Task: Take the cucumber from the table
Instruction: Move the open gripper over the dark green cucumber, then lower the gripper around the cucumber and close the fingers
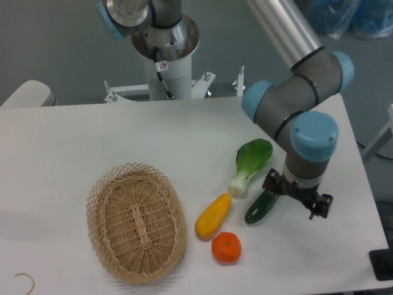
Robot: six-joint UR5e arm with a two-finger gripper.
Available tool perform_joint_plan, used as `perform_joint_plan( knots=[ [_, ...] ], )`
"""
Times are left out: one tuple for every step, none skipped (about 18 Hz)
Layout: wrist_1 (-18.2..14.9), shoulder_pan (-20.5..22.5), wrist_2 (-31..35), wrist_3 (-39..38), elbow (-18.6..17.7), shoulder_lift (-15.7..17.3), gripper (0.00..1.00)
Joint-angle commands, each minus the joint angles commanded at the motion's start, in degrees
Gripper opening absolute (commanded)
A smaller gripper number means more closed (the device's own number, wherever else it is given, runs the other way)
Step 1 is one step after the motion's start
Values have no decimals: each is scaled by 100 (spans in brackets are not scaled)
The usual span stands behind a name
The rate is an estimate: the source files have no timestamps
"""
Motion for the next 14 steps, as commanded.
perform_joint_plan(
  knots=[
    [193,0,0,18,-79,-9,100],
    [308,0,0,18,-158,-26,100],
    [344,9,0,26,-220,-44,100],
    [345,0,70,27,-229,-61,100],
    [336,0,166,27,-238,-79,100],
    [362,0,228,18,-325,-79,100],
    [423,-9,324,61,-404,-79,100],
    [450,-35,369,140,-431,-79,100],
    [450,-61,378,202,-475,-79,100],
    [459,-62,387,228,-545,-62,100],
    [459,-70,387,237,-598,-36,100],
    [459,-70,378,237,-660,-9,100],
    [450,-70,378,246,-669,17,100],
    [450,-79,387,246,-686,17,100]
  ],
)
